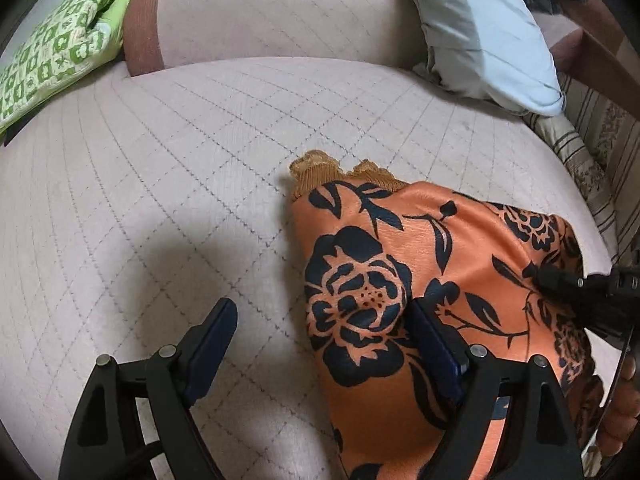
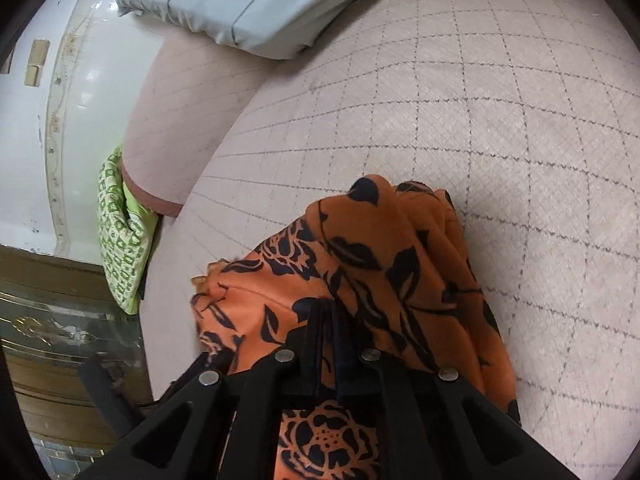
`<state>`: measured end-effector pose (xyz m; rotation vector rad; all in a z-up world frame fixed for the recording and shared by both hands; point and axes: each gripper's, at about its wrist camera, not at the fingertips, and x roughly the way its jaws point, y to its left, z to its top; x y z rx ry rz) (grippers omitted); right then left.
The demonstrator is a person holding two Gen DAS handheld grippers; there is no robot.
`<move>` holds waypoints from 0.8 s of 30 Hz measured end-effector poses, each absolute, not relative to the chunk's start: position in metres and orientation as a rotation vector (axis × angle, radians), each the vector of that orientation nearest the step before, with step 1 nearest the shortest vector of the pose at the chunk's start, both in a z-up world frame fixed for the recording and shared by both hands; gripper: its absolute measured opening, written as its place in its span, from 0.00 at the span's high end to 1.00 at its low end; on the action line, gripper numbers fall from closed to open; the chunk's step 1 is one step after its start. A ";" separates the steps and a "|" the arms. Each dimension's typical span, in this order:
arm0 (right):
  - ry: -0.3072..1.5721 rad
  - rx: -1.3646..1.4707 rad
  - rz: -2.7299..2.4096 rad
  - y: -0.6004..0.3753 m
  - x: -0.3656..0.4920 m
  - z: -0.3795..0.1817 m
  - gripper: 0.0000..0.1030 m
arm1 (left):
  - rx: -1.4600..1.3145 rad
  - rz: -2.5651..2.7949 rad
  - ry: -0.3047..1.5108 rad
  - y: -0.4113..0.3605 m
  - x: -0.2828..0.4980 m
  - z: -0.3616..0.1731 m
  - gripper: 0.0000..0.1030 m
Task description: Fold small clothes
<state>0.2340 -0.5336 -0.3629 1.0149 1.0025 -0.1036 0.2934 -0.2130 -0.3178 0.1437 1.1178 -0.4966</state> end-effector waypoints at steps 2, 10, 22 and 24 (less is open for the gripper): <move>1.024 0.970 -0.081 -0.532 0.229 -0.356 0.94 | 0.156 -0.495 1.098 -0.210 0.288 -0.309 0.15; 1.036 0.795 -0.069 -0.507 0.162 -0.319 0.94 | 0.211 -0.582 0.995 -0.199 0.226 -0.274 0.15; 1.088 0.792 -0.089 -0.451 0.067 -0.349 0.93 | 0.252 -0.614 0.995 -0.162 0.128 -0.320 0.13; 1.082 0.833 -0.070 -0.454 0.059 -0.364 0.94 | 0.260 -0.599 0.974 -0.161 0.129 -0.328 0.09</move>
